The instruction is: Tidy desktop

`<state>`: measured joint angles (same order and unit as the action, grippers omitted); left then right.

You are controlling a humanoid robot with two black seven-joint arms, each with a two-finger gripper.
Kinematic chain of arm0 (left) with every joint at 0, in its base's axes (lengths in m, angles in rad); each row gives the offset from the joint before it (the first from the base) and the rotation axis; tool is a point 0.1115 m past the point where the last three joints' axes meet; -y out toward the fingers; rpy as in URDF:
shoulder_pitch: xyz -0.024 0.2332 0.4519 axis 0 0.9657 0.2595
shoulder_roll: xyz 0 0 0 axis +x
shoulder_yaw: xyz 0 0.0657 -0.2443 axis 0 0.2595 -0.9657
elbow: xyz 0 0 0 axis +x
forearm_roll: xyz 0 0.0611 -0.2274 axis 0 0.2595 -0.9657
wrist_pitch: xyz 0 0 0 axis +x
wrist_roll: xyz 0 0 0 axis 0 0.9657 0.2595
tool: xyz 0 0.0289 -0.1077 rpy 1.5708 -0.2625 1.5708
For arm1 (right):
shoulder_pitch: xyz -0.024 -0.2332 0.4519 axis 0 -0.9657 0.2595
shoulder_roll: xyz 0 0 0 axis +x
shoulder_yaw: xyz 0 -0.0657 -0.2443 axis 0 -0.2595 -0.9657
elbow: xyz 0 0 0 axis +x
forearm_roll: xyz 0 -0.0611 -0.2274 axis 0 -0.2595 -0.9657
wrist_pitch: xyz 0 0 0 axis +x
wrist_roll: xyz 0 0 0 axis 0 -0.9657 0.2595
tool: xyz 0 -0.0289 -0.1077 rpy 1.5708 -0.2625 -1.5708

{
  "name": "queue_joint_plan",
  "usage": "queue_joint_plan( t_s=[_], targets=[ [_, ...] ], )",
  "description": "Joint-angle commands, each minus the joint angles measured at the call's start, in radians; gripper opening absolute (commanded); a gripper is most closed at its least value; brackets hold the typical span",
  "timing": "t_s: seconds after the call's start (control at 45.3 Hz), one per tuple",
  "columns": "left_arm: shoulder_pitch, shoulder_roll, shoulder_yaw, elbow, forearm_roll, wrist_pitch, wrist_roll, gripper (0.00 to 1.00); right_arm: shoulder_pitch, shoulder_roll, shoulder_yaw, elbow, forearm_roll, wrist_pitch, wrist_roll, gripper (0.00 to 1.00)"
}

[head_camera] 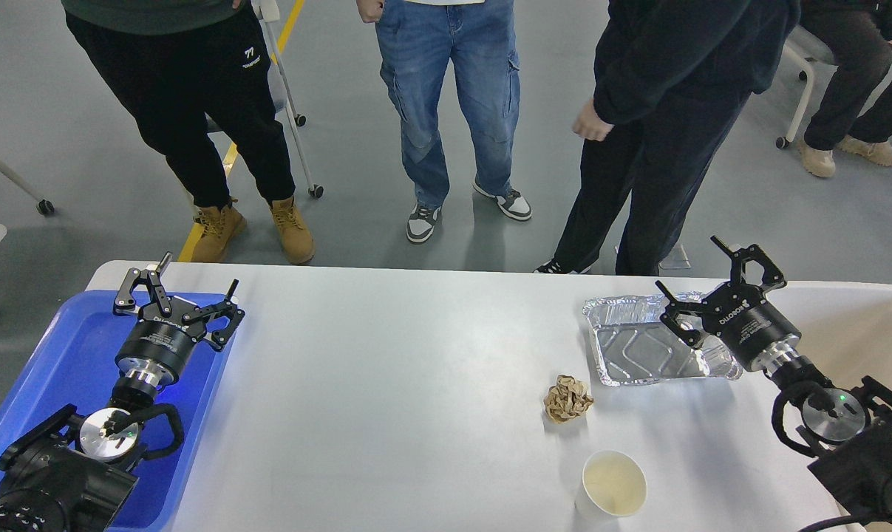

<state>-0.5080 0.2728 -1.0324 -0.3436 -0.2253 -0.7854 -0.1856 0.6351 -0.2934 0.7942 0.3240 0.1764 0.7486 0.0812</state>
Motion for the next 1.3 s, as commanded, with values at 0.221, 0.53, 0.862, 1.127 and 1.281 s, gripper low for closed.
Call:
queue_joint_plan(
  t_s=[0.221,0.53,0.862,1.127,1.281],
  targets=[
    [0.0,0.003,0.012,0.0,0.0,0.0,-0.008,1.0,0.002,-0.003,-0.006,0.004,-0.008,0.0,-0.001,1.0],
    [0.0,0.003,0.014,0.0,0.0,0.0,-0.008,1.0,0.024,-0.064,-0.076,0.067,-0.047,0.002,-0.009,1.0],
    [0.0,0.005,0.014,0.0,0.0,0.0,-0.008,1.0,0.162,-0.387,-0.294,0.418,-0.224,-0.075,-0.011,1.0],
    [0.0,0.005,0.014,0.0,0.001,0.0,-0.008,1.0,0.418,-0.7,-0.619,0.805,-0.373,-0.095,-0.014,1.0],
    [0.0,0.005,0.014,0.0,0.001,0.0,-0.008,1.0,0.901,-0.834,-1.114,0.934,-0.377,-0.084,-0.014,1.0]
  ],
)
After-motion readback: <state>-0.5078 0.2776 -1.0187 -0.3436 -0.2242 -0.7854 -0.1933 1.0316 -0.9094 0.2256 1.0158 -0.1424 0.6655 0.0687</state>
